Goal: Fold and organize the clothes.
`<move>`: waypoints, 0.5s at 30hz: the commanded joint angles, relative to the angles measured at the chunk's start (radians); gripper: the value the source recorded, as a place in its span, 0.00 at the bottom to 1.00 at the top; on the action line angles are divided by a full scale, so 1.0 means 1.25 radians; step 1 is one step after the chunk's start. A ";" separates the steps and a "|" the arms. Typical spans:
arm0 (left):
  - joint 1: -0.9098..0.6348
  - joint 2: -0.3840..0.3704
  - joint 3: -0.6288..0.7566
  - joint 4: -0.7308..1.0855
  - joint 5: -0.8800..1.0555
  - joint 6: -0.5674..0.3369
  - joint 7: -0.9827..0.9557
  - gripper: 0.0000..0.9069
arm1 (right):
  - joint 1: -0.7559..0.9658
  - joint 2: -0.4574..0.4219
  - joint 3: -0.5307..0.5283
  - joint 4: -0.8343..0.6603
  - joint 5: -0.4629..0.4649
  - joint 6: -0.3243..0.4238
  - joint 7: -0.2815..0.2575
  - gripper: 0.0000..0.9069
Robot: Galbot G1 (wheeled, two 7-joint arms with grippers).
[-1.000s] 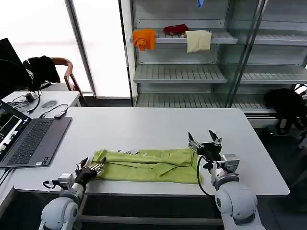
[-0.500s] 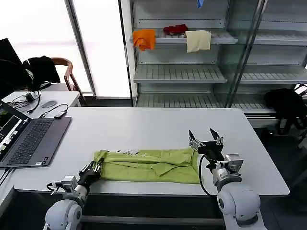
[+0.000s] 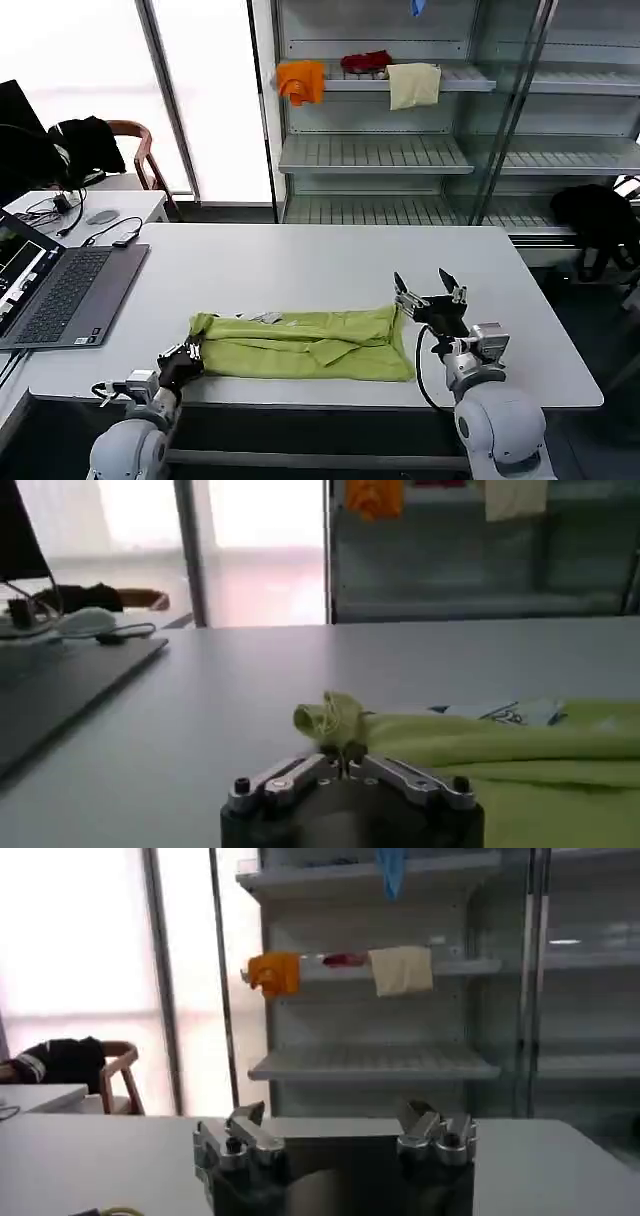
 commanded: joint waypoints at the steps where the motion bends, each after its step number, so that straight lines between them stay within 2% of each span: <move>1: -0.023 0.086 -0.145 0.028 0.163 -0.032 0.095 0.00 | 0.003 -0.004 0.001 -0.014 -0.001 -0.001 0.001 1.00; 10: -0.059 0.293 -0.294 0.106 0.186 -0.042 0.173 0.00 | 0.025 -0.020 -0.015 -0.052 -0.010 0.004 -0.004 1.00; 12: -0.066 0.315 -0.301 0.102 0.159 -0.031 0.176 0.00 | 0.037 -0.032 -0.026 -0.070 -0.010 0.012 -0.006 1.00; 15: -0.071 0.307 -0.295 0.039 0.048 0.015 0.164 0.00 | 0.061 -0.054 -0.038 -0.114 -0.010 0.025 -0.011 1.00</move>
